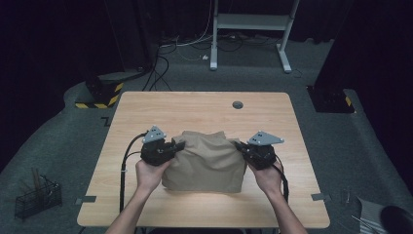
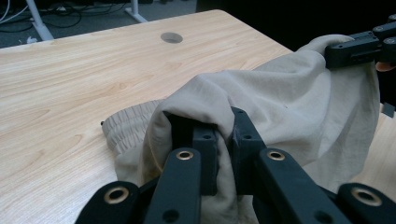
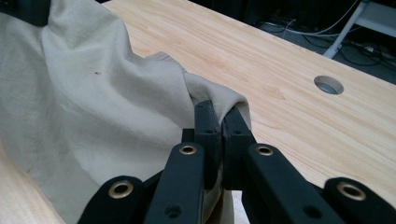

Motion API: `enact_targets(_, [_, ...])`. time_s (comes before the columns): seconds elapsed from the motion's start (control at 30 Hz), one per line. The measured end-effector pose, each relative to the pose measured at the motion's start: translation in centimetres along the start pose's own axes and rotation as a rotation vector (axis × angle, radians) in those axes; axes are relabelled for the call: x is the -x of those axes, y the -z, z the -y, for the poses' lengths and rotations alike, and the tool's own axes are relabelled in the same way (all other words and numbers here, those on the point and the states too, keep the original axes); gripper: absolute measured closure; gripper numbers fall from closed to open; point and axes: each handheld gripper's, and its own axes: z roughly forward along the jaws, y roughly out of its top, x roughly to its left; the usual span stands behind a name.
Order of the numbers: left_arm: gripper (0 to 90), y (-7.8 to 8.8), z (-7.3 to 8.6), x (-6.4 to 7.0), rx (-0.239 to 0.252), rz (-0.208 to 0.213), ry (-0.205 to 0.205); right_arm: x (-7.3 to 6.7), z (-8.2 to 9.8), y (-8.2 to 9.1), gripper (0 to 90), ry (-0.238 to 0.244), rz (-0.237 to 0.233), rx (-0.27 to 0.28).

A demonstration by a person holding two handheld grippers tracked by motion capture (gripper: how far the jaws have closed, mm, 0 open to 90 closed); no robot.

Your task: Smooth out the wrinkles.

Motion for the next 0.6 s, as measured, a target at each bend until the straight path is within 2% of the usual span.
enact_targets(0.27, [83.2,-1.3,0.0,-1.3,-0.02,-0.017,0.028,0.7,0.0,-1.7,87.7,-0.019,0.011,-0.03])
enact_targets(0.33, [83.2,-1.5,-0.1,-1.3,-0.025,-0.026,0.018,1.0,0.0,-2.2,87.7,-0.021,0.017,-0.039])
enact_targets(0.43, [83.3,-0.8,-0.1,-0.3,-0.009,-0.026,-0.017,0.5,-0.1,-1.8,87.7,-0.005,0.036,-0.028])
enact_targets(0.6, [83.3,1.6,-0.4,1.5,0.048,-0.004,-0.061,-0.8,-0.1,0.8,87.7,0.035,0.028,0.022])
